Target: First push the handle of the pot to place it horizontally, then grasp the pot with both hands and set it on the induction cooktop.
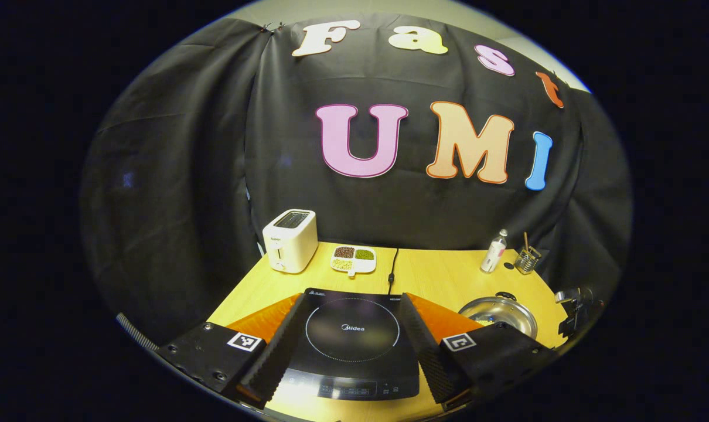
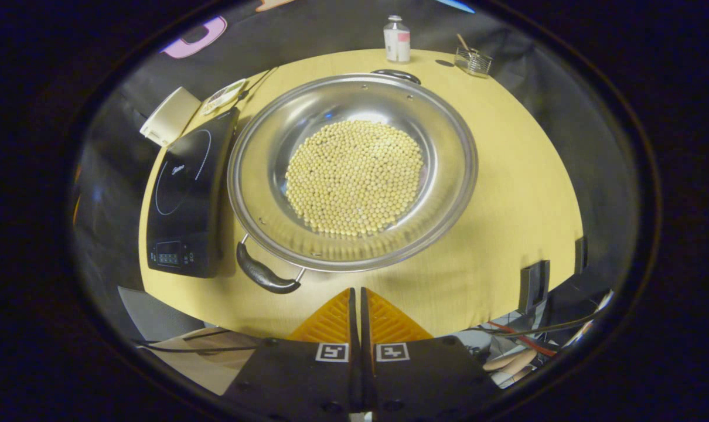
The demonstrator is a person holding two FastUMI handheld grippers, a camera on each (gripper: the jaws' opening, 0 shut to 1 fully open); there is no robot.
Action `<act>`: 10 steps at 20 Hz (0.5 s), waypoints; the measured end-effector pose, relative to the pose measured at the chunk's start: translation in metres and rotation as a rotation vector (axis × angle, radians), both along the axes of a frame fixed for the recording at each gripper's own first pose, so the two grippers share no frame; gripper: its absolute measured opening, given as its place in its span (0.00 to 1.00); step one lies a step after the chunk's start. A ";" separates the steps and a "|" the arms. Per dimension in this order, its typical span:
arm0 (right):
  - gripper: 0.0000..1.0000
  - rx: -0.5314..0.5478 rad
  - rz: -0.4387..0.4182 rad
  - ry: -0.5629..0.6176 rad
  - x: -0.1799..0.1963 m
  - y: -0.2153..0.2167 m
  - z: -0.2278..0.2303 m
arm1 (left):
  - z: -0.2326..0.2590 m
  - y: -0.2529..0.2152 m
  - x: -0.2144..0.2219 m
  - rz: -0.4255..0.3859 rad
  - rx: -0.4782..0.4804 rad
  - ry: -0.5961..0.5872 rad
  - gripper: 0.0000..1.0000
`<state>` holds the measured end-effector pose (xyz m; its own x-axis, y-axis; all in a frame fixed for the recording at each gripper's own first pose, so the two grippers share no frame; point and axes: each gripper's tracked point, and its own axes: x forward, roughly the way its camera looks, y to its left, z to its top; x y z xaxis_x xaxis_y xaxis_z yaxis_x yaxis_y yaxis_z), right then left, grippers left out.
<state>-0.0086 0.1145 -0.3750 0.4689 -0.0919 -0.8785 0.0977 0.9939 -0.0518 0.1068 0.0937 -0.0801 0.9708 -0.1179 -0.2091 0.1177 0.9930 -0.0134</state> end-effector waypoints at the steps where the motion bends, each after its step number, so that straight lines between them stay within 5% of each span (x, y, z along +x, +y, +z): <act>1: 0.03 -0.008 0.003 0.007 0.000 0.001 -0.004 | -0.001 0.002 0.001 -0.001 -0.002 0.002 0.96; 10: 0.03 -0.036 -0.003 -0.011 0.016 0.021 -0.013 | -0.003 0.003 0.006 -0.053 0.004 0.002 0.96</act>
